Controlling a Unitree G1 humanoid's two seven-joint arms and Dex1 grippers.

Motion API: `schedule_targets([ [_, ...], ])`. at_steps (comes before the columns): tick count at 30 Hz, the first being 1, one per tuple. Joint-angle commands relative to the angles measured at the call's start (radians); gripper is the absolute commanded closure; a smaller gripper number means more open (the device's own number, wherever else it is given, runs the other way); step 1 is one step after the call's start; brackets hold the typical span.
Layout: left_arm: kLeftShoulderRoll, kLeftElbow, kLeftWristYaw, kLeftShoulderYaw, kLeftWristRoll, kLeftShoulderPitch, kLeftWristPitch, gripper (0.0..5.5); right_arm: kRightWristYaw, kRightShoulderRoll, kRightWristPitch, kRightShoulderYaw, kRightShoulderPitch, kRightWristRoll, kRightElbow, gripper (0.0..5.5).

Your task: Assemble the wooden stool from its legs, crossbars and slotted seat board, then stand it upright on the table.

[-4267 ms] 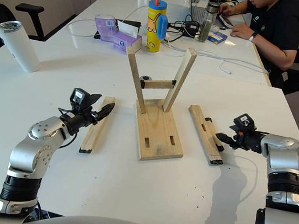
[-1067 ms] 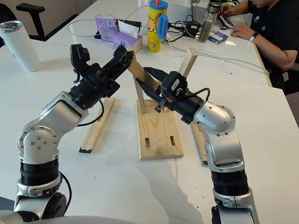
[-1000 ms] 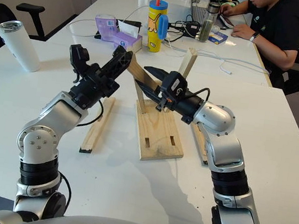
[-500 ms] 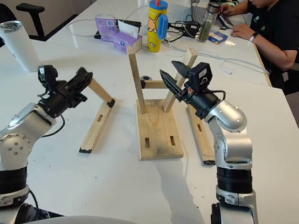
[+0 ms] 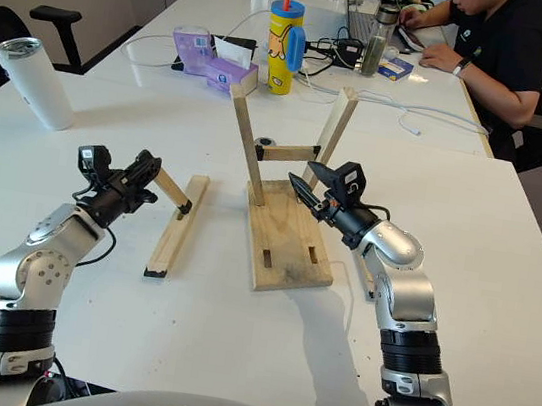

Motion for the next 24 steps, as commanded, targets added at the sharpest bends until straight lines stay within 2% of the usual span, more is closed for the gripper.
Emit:
schedule_targets([
  [1,-0.005,-0.027,0.015,0.025,-0.01,0.007,0.026,5.08,0.003,-0.001,-0.013,0.004,0.0,-0.012,0.011,3.33],
  [18,-0.002,-0.028,0.036,0.031,0.016,0.019,0.081,5.08,-0.001,-0.001,-0.026,0.021,0.009,-0.024,0.022,3.33],
  [24,0.007,-0.015,0.104,0.019,0.048,0.022,0.142,5.08,-0.002,0.004,-0.028,0.026,0.025,-0.031,0.015,3.33],
])
